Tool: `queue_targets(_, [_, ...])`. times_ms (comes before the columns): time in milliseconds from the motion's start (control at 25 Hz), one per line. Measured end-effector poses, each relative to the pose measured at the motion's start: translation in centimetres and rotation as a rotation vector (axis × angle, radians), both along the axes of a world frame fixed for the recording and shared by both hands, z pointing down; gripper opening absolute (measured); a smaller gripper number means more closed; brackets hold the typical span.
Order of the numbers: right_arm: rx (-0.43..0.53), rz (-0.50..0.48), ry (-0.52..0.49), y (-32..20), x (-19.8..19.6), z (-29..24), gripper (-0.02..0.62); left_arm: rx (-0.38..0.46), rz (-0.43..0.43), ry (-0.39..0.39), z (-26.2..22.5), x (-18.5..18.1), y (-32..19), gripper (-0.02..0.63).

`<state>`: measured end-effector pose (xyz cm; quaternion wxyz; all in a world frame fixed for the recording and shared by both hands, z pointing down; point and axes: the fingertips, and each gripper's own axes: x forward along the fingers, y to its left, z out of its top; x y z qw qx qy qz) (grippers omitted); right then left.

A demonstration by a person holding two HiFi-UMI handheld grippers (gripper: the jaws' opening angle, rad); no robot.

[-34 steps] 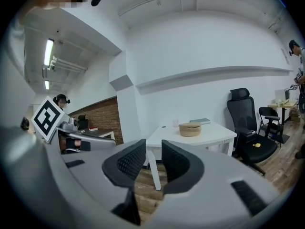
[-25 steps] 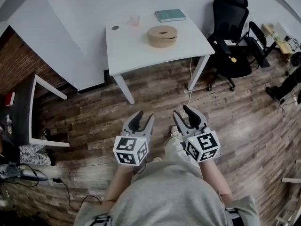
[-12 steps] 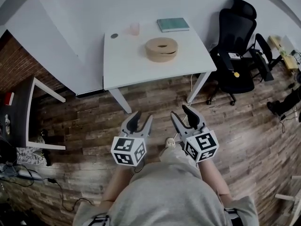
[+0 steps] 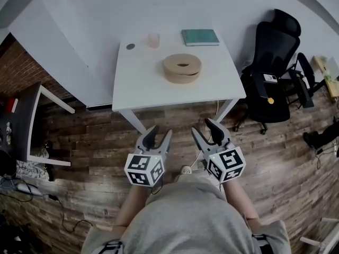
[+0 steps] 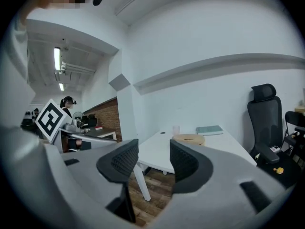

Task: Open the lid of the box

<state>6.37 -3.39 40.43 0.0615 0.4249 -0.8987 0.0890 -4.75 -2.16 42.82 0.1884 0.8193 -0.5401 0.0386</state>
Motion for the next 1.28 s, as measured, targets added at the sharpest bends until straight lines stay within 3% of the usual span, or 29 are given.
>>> queue_targets(520, [-0.008,-0.062,0.007,-6.7,3.1,1.1,0.205,-0.015,-0.075,0.012,1.1,2.8,-6.0,0.175])
queue_targets(1000, [-0.040,-0.082,0.010,-10.6,2.1,2.7,0.204,-0.055,-0.135,0.011,2.8,0.8,-8.8,0.173])
queue_targets(1280, [-0.042,-0.098,0.038,-15.2,0.8,3.4,0.204,-0.065,-0.140,-0.002,3.8,-0.4,-13.3,0.167])
